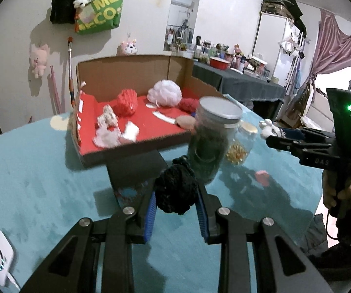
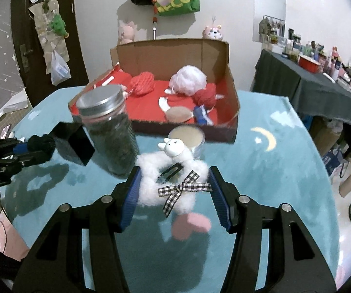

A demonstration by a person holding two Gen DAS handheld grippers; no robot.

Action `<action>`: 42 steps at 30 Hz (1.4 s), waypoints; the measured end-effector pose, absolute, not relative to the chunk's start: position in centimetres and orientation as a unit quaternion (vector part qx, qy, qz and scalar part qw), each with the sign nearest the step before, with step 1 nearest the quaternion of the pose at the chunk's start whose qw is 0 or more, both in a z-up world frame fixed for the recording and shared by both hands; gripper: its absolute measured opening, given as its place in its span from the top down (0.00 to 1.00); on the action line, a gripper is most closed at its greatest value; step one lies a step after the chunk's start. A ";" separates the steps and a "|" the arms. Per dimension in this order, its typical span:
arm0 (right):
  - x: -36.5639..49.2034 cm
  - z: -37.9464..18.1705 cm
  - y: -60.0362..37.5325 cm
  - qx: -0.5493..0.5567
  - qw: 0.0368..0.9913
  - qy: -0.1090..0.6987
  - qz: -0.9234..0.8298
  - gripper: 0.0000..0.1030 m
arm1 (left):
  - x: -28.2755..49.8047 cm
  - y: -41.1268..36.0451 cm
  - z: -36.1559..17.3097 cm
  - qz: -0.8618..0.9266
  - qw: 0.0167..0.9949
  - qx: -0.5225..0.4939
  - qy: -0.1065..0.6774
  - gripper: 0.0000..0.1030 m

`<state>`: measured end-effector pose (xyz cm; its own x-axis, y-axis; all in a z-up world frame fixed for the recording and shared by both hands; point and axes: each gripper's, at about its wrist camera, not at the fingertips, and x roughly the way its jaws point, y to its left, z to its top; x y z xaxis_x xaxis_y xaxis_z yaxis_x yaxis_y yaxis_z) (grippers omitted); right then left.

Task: Organize soft objects
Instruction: 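Carry the black pom-pom and plush sheep over the red box with both tools, then lower the pom-pom and sheep into the box and open both tools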

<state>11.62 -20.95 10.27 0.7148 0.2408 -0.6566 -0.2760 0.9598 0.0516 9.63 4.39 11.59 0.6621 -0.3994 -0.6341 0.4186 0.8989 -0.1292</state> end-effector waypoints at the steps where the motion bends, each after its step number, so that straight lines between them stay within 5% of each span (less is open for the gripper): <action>1: 11.9 10.5 -21.0 -0.027 0.926 0.349 0.141 0.49 | 9.9 4.5 11.8 -0.224 0.911 0.014 0.345 0.70; 20: 22.5 14.1 -19.1 -0.077 0.894 0.382 0.221 0.49 | 21.4 3.2 15.5 -0.273 0.882 0.075 0.376 0.70; 42: 39.4 7.4 -13.2 -0.108 0.808 0.518 0.260 0.49 | 35.1 -2.4 7.2 -0.261 0.804 0.149 0.513 0.70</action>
